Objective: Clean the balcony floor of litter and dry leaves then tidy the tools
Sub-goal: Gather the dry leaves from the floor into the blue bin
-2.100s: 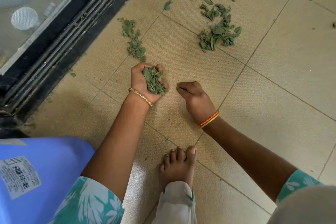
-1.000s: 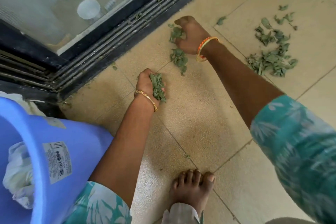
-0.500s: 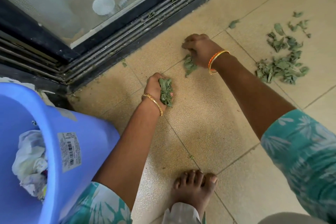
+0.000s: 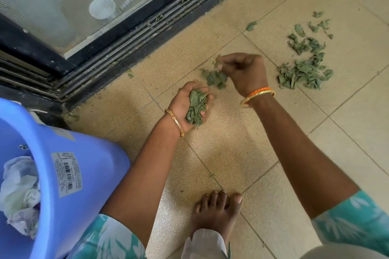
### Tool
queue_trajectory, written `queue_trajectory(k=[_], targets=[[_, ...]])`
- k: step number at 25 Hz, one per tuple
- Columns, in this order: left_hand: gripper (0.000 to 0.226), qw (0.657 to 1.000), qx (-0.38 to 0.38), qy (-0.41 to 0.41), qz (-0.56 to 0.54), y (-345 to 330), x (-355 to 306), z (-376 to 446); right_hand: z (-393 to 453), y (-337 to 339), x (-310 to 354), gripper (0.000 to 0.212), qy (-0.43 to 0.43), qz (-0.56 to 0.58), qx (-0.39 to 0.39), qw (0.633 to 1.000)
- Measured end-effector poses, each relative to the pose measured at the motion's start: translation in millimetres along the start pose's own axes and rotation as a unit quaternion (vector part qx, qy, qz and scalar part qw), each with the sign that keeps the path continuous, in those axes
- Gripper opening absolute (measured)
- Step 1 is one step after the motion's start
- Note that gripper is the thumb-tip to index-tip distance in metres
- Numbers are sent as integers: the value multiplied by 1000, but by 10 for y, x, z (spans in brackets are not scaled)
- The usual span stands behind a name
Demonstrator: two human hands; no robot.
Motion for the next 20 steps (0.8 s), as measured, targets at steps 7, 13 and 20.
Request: queue_trajectory(k=[7, 13, 20], targets=[[35, 999, 36, 13, 8, 168, 327, -174, -551, -238, -162, 35, 49, -137, 11, 989], [24, 840, -24, -201, 504, 421, 1313, -877, 36, -49, -144, 52, 59, -266, 68, 960], [20, 839, -39, -195, 506, 484, 1519, -869, 48, -400, -388, 64, 203, -459, 169, 848]])
Point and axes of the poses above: each hand's wrist, its own z-axis towards the middle knuckle, its own y-axis out of the back of the hand, x = y × z, the point moved 5 cm from there along z, towards the middle knuckle, and after that the axes turned 12 degrees about -y, right-handed, at the moved point
